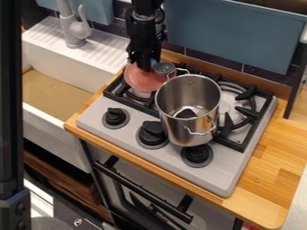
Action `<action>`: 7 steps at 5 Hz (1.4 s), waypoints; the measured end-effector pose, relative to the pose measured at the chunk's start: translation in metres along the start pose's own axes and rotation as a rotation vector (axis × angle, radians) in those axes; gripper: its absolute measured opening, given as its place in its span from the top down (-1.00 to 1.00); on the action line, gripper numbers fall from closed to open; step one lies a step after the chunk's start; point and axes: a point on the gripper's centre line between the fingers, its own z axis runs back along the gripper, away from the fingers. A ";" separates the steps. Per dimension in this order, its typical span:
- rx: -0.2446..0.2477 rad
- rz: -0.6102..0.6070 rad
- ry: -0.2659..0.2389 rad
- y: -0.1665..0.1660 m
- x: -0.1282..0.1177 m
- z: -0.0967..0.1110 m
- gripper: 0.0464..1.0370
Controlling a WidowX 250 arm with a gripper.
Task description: Put the blue spoon in the silver pot
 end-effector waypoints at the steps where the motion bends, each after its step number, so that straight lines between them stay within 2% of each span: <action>1: 0.030 0.015 0.049 0.001 -0.005 0.010 0.45; 2: -0.049 0.038 0.106 -0.002 -0.005 0.053 0.45; 3: -0.091 -0.005 0.154 0.008 -0.017 0.084 0.45; 4: -0.132 -0.081 0.144 0.030 -0.046 0.102 0.45; 5: -0.109 -0.188 0.122 0.048 -0.082 0.096 0.45; 6: -0.078 -0.258 0.088 0.059 -0.105 0.077 0.45; 7: -0.090 -0.258 0.033 0.060 -0.112 0.067 0.45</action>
